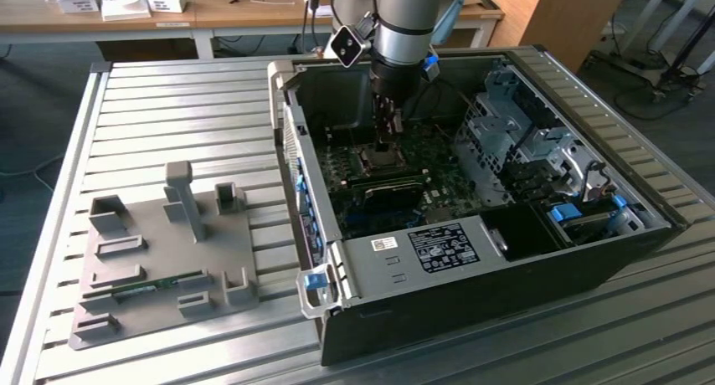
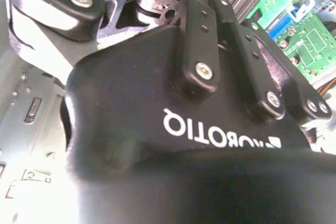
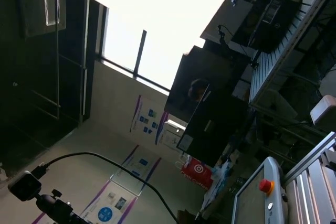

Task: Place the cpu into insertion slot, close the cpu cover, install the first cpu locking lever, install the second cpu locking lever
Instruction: 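Install the first cpu locking lever, then install the second cpu locking lever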

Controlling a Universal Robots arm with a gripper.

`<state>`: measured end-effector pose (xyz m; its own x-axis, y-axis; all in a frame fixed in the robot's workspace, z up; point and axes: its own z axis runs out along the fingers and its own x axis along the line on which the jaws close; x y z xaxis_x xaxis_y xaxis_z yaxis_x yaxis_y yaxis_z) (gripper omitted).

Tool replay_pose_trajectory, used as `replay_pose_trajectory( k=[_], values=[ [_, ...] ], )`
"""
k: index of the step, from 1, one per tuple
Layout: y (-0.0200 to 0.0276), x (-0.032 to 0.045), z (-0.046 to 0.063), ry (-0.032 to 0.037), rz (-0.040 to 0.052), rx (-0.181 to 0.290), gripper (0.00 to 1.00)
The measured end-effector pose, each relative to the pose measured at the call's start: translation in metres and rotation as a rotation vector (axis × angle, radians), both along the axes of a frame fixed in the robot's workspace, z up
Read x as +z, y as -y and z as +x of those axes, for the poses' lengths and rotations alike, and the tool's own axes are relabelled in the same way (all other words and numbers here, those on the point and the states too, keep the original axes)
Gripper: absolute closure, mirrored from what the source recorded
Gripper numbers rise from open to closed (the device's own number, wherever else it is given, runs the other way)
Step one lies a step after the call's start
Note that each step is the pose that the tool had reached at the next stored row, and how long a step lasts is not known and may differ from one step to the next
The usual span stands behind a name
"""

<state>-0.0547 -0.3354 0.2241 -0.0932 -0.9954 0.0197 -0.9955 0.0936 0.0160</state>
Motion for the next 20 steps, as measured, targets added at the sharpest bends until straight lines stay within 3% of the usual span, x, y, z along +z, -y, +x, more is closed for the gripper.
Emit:
replay_pose_trajectory(
  k=[20],
  values=[
    [0.0000,0.0000,0.0000,0.0000,0.0000,0.001,0.89]
  ],
)
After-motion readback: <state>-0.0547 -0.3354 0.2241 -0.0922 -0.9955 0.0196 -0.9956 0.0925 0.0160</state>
